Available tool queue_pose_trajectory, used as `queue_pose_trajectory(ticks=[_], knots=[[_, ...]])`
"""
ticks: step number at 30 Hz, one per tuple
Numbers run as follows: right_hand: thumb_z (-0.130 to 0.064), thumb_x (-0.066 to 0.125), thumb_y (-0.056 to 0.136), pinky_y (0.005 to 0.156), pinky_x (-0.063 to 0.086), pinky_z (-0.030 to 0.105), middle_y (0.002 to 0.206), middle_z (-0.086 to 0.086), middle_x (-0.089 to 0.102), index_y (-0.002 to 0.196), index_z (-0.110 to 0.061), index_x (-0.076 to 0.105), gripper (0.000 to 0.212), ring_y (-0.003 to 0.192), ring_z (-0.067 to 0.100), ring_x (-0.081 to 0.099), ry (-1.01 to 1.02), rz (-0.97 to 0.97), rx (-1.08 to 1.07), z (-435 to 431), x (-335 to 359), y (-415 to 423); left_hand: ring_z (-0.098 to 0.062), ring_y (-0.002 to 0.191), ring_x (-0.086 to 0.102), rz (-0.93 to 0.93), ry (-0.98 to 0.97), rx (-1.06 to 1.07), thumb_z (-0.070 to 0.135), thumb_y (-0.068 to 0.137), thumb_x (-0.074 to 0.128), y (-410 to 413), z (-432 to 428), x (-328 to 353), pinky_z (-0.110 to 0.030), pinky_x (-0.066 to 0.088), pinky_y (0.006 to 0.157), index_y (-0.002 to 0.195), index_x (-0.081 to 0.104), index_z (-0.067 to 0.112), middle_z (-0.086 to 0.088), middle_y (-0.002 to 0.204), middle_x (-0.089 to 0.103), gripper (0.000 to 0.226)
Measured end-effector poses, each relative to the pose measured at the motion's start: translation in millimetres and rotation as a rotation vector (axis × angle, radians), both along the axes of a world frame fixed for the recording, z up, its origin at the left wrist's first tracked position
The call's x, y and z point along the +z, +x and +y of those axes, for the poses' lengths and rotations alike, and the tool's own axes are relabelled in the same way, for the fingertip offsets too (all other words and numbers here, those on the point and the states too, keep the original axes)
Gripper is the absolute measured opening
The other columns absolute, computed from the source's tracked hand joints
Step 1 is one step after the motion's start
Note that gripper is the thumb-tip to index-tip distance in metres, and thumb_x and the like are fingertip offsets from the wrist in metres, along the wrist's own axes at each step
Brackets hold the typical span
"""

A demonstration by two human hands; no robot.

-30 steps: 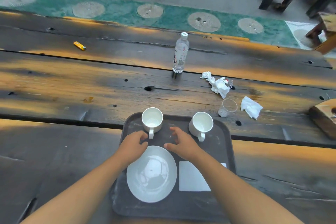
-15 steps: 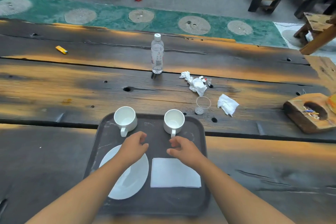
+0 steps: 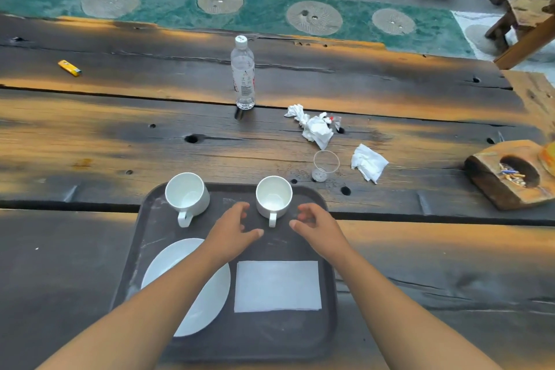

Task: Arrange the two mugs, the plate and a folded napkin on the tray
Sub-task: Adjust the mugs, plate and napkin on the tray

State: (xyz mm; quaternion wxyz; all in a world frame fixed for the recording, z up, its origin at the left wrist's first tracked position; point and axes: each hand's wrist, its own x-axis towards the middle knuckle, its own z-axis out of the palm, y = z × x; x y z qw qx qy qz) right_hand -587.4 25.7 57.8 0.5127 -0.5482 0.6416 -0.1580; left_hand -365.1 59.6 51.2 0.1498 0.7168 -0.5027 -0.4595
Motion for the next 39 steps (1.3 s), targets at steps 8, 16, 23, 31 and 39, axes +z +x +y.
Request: queue_pose_trajectory(ticks=[8, 16, 23, 31, 39], knots=[[-0.029, 0.083, 0.085, 0.103, 0.051, 0.036, 0.138, -0.006, 0.057, 0.144, -0.026, 0.046, 0.07, 0.124, 0.014, 0.058, -0.009, -0.104, 0.008, -24, -7, 18, -0.01, 0.136, 0.047, 0.179, -0.006, -0.002, 0.045, 0.075, 0.083, 3, -19, -20, -0.032, 0.044, 0.104, 0.153, 0.025, 0.039, 0.011, 0.157, 0.04, 0.098], [-0.029, 0.087, 0.079, 0.111, 0.048, 0.045, 0.147, -0.007, 0.049, 0.145, -0.037, 0.042, 0.081, 0.132, 0.011, 0.052, -0.009, -0.127, 0.081, -38, -26, 24, -0.007, 0.146, 0.035, 0.277, 0.038, -0.063, 0.058, 0.066, 0.084, 1, -30, -30, -0.046, 0.04, 0.116, 0.154, 0.0, 0.053, 0.022, 0.166, 0.012, 0.122], [-0.022, 0.087, 0.081, 0.1, 0.052, 0.023, 0.136, -0.028, 0.057, 0.143, -0.042, 0.045, 0.078, 0.127, -0.003, 0.056, 0.045, -0.22, 0.084, -41, -38, 21, 0.002, 0.135, 0.048, 0.421, 0.038, -0.018, 0.042, 0.075, 0.086, -1, -33, -36, -0.044, 0.046, 0.112, 0.153, 0.015, 0.055, 0.03, 0.154, 0.034, 0.107], [-0.018, 0.086, 0.081, 0.086, 0.052, 0.01, 0.127, -0.035, 0.061, 0.138, -0.046, 0.049, 0.073, 0.12, -0.009, 0.059, 0.057, -0.243, 0.09, -43, -34, 20, -0.003, 0.135, 0.05, 0.484, 0.04, 0.03, 0.032, 0.076, 0.087, -4, -31, -40, -0.046, 0.047, 0.11, 0.145, 0.03, 0.059, 0.03, 0.144, 0.048, 0.093], [-0.015, 0.085, 0.083, 0.095, 0.052, 0.018, 0.134, -0.023, 0.062, 0.143, -0.04, 0.049, 0.075, 0.124, -0.001, 0.06, 0.048, -0.275, 0.102, -45, -36, 15, 0.002, 0.131, 0.051, 0.468, 0.061, 0.032, 0.037, 0.073, 0.089, -9, -33, -39, -0.04, 0.047, 0.11, 0.143, 0.029, 0.063, 0.038, 0.138, 0.049, 0.096]])
